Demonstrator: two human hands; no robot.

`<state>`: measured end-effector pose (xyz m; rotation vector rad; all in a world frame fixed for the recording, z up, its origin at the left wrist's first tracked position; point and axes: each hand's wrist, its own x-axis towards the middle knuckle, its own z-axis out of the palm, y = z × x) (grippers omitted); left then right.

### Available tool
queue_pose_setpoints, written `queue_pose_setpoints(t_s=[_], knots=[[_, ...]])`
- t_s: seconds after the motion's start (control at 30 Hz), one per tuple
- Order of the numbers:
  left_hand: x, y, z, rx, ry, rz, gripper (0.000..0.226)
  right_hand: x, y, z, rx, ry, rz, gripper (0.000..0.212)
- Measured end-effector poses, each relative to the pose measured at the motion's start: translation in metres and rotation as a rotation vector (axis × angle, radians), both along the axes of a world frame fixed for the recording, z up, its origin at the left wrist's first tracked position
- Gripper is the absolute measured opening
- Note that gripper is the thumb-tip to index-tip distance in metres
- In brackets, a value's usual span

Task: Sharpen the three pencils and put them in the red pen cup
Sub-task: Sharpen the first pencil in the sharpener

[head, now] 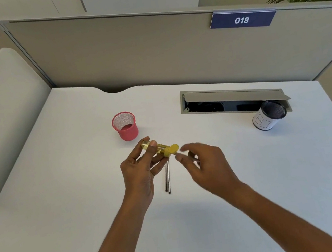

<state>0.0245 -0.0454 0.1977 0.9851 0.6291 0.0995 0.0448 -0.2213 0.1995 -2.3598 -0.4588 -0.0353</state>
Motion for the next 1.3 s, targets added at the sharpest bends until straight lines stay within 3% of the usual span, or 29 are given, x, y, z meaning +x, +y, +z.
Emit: queue_pose_setpoints(t_s=[0.07, 0.13, 0.2, 0.27, 0.37, 0.47, 0.53, 0.6, 0.67, 0.7, 0.77, 0.87, 0.93, 1.03, 1.13, 1.2, 1.3], knots=[[0.003, 0.000, 0.003, -0.040, 0.003, 0.018, 0.032, -0.004, -0.006, -0.011, -0.362, -0.468, 0.063, 0.030], [0.005, 0.000, 0.005, -0.049, 0.003, 0.014, 0.033, -0.005, -0.009, -0.017, -0.509, -0.687, 0.073, 0.025], [0.004, -0.003, 0.005, -0.043, 0.006, -0.002, 0.033, -0.004, -0.010, -0.017, -0.522, -0.746, 0.052, 0.019], [0.001, -0.003, 0.004, -0.038, 0.008, -0.009, 0.030, -0.005, -0.008, -0.016, -0.450, -0.676, 0.043, 0.012], [-0.003, -0.002, 0.001, -0.007, 0.000, -0.024, 0.031, -0.010, 0.000, -0.007, -0.130, -0.257, 0.018, 0.020], [-0.006, 0.001, 0.000, 0.023, -0.026, -0.058, 0.036, -0.007, 0.006, 0.014, 0.322, 0.489, -0.138, 0.029], [-0.008, 0.001, 0.000, 0.030, -0.031, -0.074, 0.041, 0.001, 0.002, 0.029, 0.512, 0.979, -0.249, 0.028], [-0.010, 0.000, 0.000, 0.029, -0.030, -0.080, 0.043, 0.003, -0.002, 0.035, 0.561, 1.168, -0.254, 0.026], [-0.010, 0.001, -0.001, 0.027, -0.033, -0.067, 0.041, -0.001, 0.000, 0.029, 0.500, 1.015, -0.188, 0.029], [-0.009, 0.001, -0.001, 0.022, -0.037, -0.056, 0.039, -0.005, 0.002, 0.024, 0.423, 0.812, -0.152, 0.029], [-0.007, 0.001, 0.001, 0.011, -0.041, -0.034, 0.037, -0.013, 0.005, 0.012, 0.178, 0.232, -0.100, 0.025], [-0.004, 0.000, 0.003, -0.019, -0.028, -0.008, 0.035, -0.020, -0.002, -0.007, -0.349, -0.432, -0.019, 0.035], [-0.003, -0.001, 0.004, -0.028, -0.019, -0.008, 0.032, -0.020, -0.005, -0.016, -0.487, -0.659, -0.010, 0.029], [-0.006, -0.003, 0.002, -0.034, -0.012, -0.023, 0.033, -0.019, -0.006, -0.019, -0.525, -0.738, -0.021, 0.018], [-0.012, -0.003, -0.001, -0.038, -0.009, -0.016, 0.031, -0.023, -0.002, -0.016, -0.334, -0.488, -0.014, 0.016], [-0.015, -0.001, -0.004, -0.026, -0.013, -0.023, 0.032, -0.024, 0.003, -0.007, -0.066, -0.109, -0.042, 0.022], [-0.018, 0.000, -0.006, -0.005, -0.019, -0.047, 0.038, -0.012, 0.004, 0.014, 0.309, 0.631, -0.164, 0.030]])
